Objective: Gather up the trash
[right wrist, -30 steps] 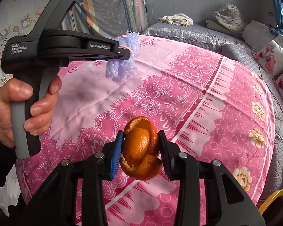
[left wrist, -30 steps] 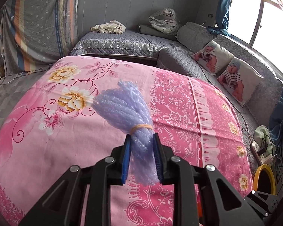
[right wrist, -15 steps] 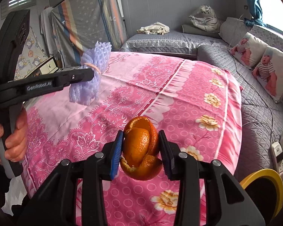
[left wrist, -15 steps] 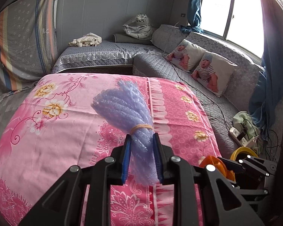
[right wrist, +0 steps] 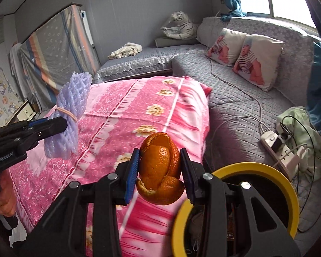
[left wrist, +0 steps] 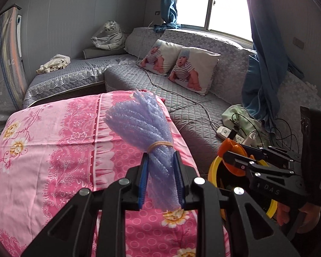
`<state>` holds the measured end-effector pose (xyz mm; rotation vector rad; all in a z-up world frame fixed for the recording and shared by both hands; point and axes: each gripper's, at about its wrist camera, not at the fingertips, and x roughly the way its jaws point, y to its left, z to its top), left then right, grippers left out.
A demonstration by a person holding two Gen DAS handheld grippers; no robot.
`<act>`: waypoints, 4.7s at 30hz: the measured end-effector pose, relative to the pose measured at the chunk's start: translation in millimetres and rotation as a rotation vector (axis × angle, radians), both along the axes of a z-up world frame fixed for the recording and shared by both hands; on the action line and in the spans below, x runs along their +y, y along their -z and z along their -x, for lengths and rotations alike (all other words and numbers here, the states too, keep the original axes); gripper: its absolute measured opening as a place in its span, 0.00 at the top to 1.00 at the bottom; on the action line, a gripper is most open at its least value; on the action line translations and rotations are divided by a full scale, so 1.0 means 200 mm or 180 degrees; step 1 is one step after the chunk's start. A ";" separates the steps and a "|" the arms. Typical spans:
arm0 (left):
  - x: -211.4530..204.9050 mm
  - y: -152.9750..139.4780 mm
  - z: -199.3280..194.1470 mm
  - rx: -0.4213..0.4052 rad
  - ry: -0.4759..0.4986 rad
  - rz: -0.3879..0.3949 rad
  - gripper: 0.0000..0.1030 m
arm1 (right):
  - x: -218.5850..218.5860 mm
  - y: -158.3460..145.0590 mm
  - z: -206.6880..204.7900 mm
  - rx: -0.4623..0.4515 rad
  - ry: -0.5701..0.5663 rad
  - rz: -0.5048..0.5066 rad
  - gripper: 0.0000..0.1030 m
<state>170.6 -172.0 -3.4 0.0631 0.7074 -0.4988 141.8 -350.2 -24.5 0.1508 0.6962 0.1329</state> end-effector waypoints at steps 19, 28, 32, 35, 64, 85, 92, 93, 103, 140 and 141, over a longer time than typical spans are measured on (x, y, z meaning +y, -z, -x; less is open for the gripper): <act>-0.69 0.10 0.17 -0.0089 0.0729 -0.0216 0.79 | -0.63 0.20 0.22 0.0147 0.0901 -0.0237 0.65; -0.83 0.24 0.17 0.0049 0.0849 -0.0311 0.79 | -0.74 0.34 0.22 0.0340 0.1040 -0.0332 0.65; -0.86 0.29 0.17 0.0124 0.0890 -0.0325 0.79 | -0.75 0.39 0.22 0.0415 0.1072 -0.0350 0.65; -0.88 0.32 0.17 0.0151 0.0917 -0.0328 0.78 | -0.77 0.42 0.22 0.0456 0.1095 -0.0363 0.64; -0.35 -0.03 0.32 -0.0365 0.0515 0.0228 0.41 | -0.71 0.17 0.29 0.0150 0.1331 -0.0242 0.44; 0.51 -0.34 0.68 -0.1292 -0.0604 0.0389 0.13 | 0.22 -0.33 0.37 -0.0748 0.0569 0.0081 0.11; 0.74 -0.37 0.83 -0.1490 -0.1023 0.0362 0.08 | 0.43 -0.42 0.50 -0.1093 0.0508 -0.0003 0.08; 0.76 -0.38 0.85 -0.1512 -0.1074 0.0357 0.08 | 0.45 -0.43 0.51 -0.1145 0.0515 -0.0035 0.08; 0.93 -0.34 1.00 -0.1691 -0.1461 0.0358 0.08 | 0.62 -0.43 0.69 -0.1507 0.0675 0.0036 0.08; 0.95 -0.28 1.06 -0.1657 -0.1504 0.0429 0.08 | 0.72 -0.35 0.74 -0.1375 0.0561 0.0083 0.08; 0.95 -0.28 1.05 -0.1658 -0.1504 0.0424 0.08 | 0.72 -0.35 0.74 -0.1377 0.0562 0.0084 0.08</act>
